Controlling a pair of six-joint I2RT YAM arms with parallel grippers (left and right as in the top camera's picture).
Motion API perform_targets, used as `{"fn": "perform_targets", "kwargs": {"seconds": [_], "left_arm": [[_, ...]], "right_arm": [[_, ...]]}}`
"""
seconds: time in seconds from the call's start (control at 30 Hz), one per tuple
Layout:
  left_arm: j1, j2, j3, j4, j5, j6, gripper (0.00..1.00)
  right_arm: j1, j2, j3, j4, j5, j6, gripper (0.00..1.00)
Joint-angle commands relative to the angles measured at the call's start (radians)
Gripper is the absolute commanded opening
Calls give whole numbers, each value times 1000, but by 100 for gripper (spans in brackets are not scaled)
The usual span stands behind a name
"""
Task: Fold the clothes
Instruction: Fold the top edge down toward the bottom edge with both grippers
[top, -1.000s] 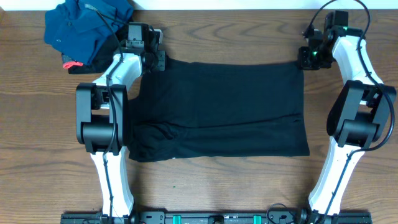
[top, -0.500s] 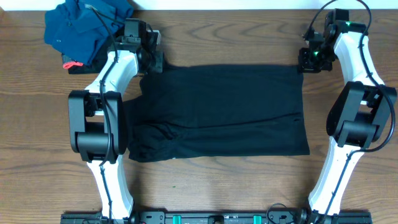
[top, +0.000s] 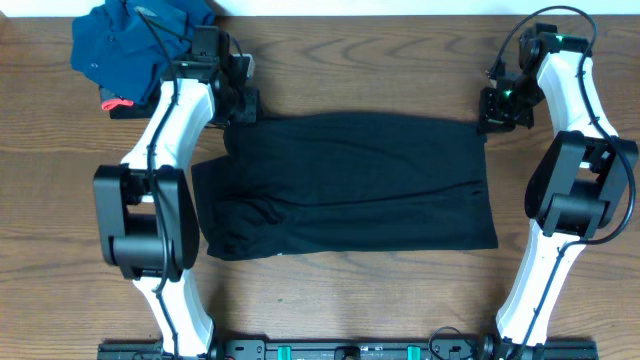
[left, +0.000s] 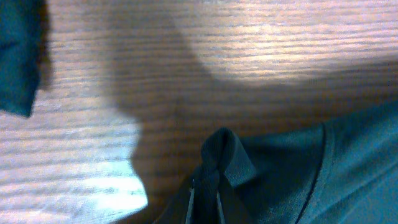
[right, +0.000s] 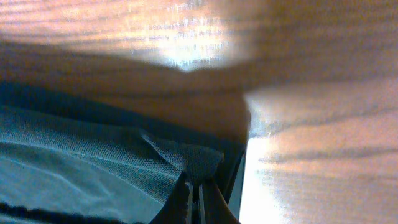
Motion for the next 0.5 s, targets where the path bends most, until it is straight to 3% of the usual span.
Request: {"fn": "perform_targets", "kwargs": {"seconds": [0.0, 0.47], "left_arm": [[8, -35, 17, -41, -5, -8, 9], [8, -37, 17, -272, -5, -8, 8]], "right_arm": [[16, -62, 21, -28, -7, 42, 1], [16, -161, 21, -227, 87, 83, 1]]}}
